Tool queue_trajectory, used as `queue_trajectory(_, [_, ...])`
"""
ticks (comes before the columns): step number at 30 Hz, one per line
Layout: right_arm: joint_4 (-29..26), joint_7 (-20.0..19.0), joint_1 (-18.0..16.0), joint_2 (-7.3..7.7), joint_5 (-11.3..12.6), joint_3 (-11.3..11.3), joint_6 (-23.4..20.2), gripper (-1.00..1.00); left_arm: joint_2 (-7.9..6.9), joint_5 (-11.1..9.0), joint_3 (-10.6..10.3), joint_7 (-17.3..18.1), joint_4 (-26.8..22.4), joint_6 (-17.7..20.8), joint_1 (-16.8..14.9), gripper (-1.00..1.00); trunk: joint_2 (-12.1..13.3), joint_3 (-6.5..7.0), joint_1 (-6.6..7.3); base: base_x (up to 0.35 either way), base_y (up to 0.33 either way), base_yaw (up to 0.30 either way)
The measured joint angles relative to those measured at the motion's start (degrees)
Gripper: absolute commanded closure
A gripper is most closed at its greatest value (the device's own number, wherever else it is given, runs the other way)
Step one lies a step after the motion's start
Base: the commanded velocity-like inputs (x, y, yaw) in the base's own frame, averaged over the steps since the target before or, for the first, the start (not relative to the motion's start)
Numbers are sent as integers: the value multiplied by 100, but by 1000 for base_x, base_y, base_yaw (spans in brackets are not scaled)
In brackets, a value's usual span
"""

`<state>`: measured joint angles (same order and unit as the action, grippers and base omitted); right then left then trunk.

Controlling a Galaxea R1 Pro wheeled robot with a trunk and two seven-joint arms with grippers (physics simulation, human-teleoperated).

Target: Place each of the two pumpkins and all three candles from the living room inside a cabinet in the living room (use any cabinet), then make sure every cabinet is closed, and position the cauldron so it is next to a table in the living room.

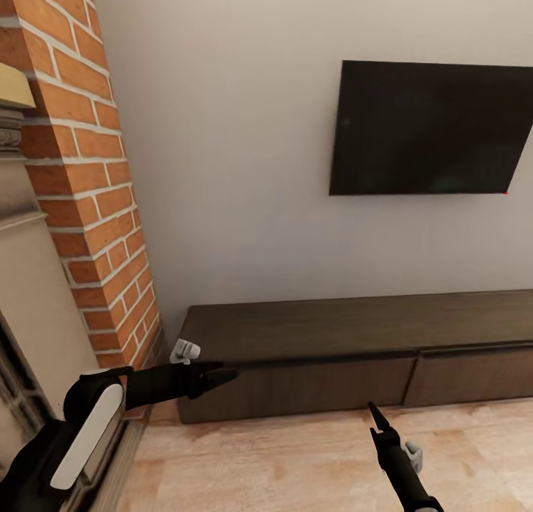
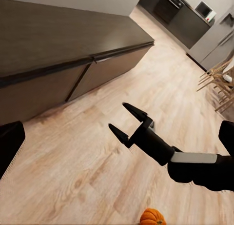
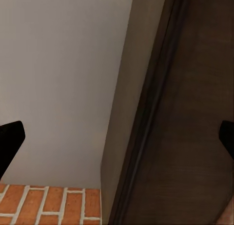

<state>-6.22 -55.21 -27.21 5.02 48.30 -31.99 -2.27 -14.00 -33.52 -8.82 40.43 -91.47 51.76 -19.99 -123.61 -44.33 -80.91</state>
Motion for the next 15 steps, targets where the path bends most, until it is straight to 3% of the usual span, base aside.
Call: queue_trajectory(15, [21, 19, 9, 6, 34, -46, 4, -100, -3, 0, 4, 16, 0, 0, 3, -100, 0, 0, -1, 267, -158, 0])
